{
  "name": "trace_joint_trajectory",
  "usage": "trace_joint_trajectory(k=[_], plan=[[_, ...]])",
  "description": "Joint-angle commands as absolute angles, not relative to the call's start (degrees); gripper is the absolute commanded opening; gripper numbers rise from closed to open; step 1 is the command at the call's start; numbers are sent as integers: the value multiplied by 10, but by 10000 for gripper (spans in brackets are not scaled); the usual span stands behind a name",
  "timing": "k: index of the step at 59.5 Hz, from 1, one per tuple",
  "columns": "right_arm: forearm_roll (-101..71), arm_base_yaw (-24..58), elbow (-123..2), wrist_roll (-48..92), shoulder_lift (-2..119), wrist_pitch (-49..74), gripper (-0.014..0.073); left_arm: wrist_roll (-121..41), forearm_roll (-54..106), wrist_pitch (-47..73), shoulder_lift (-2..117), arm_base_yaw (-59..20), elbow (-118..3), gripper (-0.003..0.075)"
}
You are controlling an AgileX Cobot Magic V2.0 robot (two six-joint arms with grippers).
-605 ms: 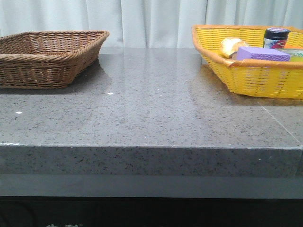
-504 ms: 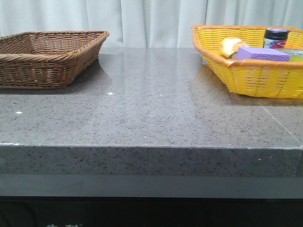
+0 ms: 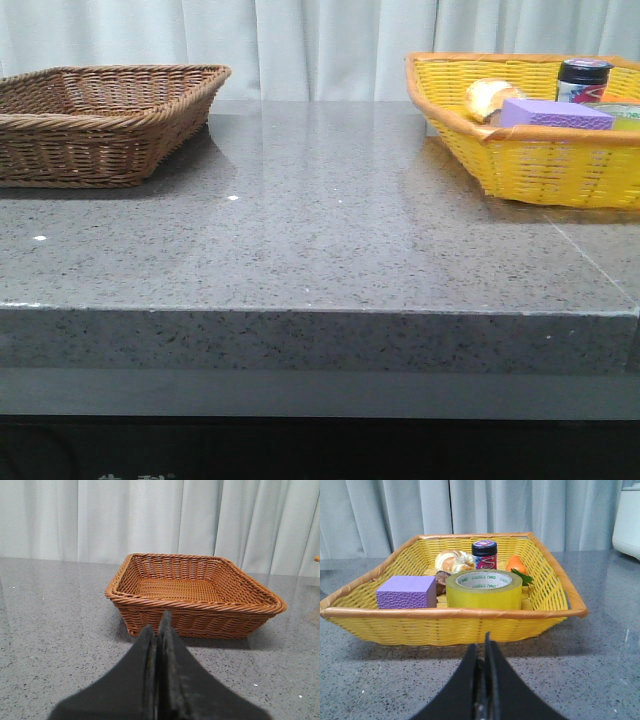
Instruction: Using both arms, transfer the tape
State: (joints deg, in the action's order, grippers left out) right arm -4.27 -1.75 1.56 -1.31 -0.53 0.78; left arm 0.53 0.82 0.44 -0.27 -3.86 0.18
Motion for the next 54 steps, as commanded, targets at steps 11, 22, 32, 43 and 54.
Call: trace_joint_trajectory(k=[11, 22, 32, 43, 54], plan=[[-36, -22, 12, -11, -19, -49, -67, 11, 9, -65, -13, -38, 6, -20], [-45, -22, -14, -11, -19, -13, -67, 12, 15, -63, -13, -38, -18, -20], [-45, -22, -89, -11, -18, 69, -67, 12, 15, -31, -8, -38, -97, -20], [-39, -22, -186, -11, -4, 136, -67, 12, 15, 74, 31, -38, -220, -20], [-25, -22, -308, -11, 72, 187, -67, 12, 13, 173, 116, -38, -355, -20]])
